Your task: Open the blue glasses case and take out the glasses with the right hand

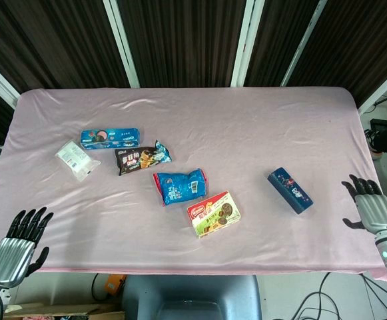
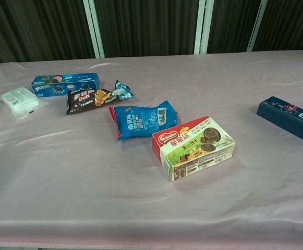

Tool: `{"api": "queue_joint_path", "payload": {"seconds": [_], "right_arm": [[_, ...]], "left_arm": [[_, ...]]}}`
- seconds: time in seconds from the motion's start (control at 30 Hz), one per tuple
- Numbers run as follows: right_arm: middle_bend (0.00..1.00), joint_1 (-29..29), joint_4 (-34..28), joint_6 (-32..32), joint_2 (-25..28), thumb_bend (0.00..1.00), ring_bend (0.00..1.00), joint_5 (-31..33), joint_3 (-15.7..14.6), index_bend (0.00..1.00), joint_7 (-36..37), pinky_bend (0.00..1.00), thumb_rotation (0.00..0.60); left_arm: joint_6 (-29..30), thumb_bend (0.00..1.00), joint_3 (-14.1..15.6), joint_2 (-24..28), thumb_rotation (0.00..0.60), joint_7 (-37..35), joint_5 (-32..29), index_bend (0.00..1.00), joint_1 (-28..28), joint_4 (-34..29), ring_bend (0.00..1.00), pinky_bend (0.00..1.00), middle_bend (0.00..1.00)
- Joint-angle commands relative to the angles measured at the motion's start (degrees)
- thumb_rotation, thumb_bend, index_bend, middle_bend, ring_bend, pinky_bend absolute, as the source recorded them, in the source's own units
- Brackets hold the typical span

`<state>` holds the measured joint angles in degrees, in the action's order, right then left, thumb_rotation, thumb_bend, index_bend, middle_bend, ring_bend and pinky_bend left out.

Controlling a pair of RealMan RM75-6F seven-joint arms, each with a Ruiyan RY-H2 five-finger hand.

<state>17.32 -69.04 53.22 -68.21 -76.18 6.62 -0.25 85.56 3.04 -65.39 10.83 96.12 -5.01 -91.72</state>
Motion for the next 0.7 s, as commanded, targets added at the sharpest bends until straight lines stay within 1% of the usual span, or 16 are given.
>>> {"api": "queue_joint_path", "payload": {"seconds": [0.03, 0.13, 0.2, 0.33, 0.4, 0.5, 0.63, 0.7], "right_arm": [[0.0, 2.99, 2.63, -3.78, -1.59, 0.44, 0.0, 2.28, 0.68, 0.31, -0.37, 0.0, 0.6], [0.0, 3.52, 3.09, -4.47, -2.24, 0.47, 0.0, 2.09, 0.48, 0.34, -0.2, 0.0, 0.6], [0.0, 4.65, 4.75, -6.37, -4.08, 0.49, 0.0, 1.84, -0.34, 0.37, -0.51, 0.0, 0.6], [0.0, 4.87, 6.49, -6.65, -5.48, 0.51, 0.0, 1.75, -1.17, 0.41, -0.4, 0.0, 0.6], [0.0, 4.9, 7.25, -6.76, -6.14, 0.51, 0.0, 1.77, -1.38, 0.42, 0.41, 0.0, 0.6], [0.0, 5.05, 8.46, -7.3, -7.4, 0.51, 0.0, 1.41, -1.56, 0.42, 4.06, 0.0, 0.6], [0.0, 5.59, 10.21, -7.1, -8.83, 0.51, 0.0, -1.08, -2.71, 0.41, 7.27, 0.0, 0.6], [0.0, 5.58, 10.34, -5.91, -9.09, 0.51, 0.0, -2.22, -3.15, 0.4, 7.4, 0.0, 0.6]], "left_arm": [[0.0, 0.39, 0.02, -0.03, 0.6, 0.07, 0.0, 0.0, 0.01, -0.03, 0.0, 0.0, 0.0], [0.03, 0.39, 0.02, -0.06, 0.6, 0.14, -0.03, 0.0, 0.05, -0.04, 0.0, 0.0, 0.0], [0.49, 0.39, -0.16, 0.09, 0.6, -0.31, -0.44, 0.0, 0.3, -0.11, 0.0, 0.0, 0.0], [0.57, 0.39, -0.11, 0.22, 0.6, -0.6, -0.37, 0.0, 0.33, -0.1, 0.0, 0.0, 0.0], [0.6, 0.39, -0.1, 0.24, 0.6, -0.65, -0.32, 0.0, 0.32, -0.09, 0.0, 0.0, 0.0], [0.57, 0.39, 0.0, 0.17, 0.6, -0.5, -0.15, 0.0, 0.31, -0.1, 0.0, 0.0, 0.0], [0.72, 0.39, 0.06, 0.06, 0.6, -0.31, -0.04, 0.0, 0.41, -0.07, 0.0, 0.0, 0.0], [0.79, 0.39, 0.01, 0.05, 0.6, -0.38, -0.1, 0.0, 0.43, -0.07, 0.0, 0.0, 0.0]]}}
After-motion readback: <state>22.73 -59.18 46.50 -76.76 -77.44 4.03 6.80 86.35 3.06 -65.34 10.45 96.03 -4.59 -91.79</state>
